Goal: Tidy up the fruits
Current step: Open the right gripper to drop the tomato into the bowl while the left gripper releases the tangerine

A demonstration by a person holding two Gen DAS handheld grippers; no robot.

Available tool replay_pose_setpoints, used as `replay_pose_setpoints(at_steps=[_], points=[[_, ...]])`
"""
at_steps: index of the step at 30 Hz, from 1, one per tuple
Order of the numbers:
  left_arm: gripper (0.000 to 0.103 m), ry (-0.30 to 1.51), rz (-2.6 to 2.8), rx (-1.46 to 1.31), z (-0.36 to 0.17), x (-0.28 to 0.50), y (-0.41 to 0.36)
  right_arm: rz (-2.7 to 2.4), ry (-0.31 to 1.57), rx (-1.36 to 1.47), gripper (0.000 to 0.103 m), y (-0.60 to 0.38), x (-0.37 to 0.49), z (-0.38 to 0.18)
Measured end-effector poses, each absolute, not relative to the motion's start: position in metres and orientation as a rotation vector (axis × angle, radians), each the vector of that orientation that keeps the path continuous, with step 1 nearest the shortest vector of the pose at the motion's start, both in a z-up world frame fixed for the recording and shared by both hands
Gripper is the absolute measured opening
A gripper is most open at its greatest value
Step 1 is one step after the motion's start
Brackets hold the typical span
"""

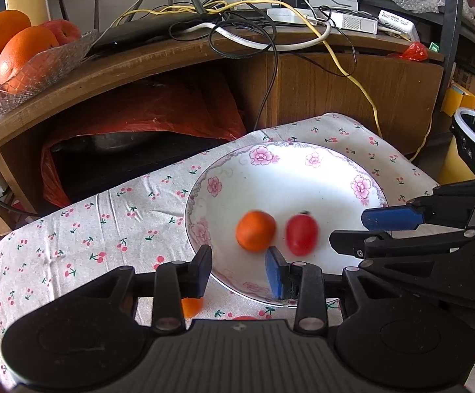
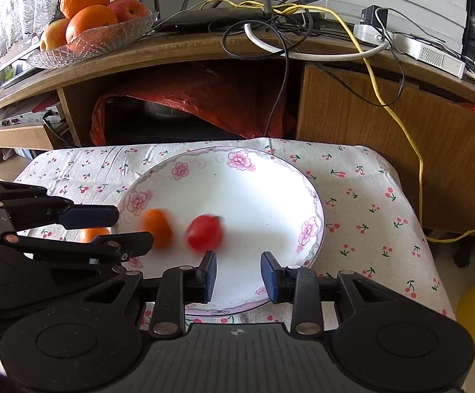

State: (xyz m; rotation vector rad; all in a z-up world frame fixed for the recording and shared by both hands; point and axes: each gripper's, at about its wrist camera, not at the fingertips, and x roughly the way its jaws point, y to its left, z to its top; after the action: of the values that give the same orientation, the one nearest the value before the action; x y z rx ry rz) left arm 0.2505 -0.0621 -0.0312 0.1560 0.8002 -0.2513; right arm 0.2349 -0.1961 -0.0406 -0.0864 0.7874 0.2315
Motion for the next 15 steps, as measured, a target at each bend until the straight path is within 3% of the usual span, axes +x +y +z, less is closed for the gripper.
replay_pose_setpoints(at_steps=[15], points=[[0.045, 0.811, -0.236, 0.152, 0.005, 0.179, -0.034, 0.234, 0.756, -0.062, 0.030, -0.209, 0.192, -0.017]])
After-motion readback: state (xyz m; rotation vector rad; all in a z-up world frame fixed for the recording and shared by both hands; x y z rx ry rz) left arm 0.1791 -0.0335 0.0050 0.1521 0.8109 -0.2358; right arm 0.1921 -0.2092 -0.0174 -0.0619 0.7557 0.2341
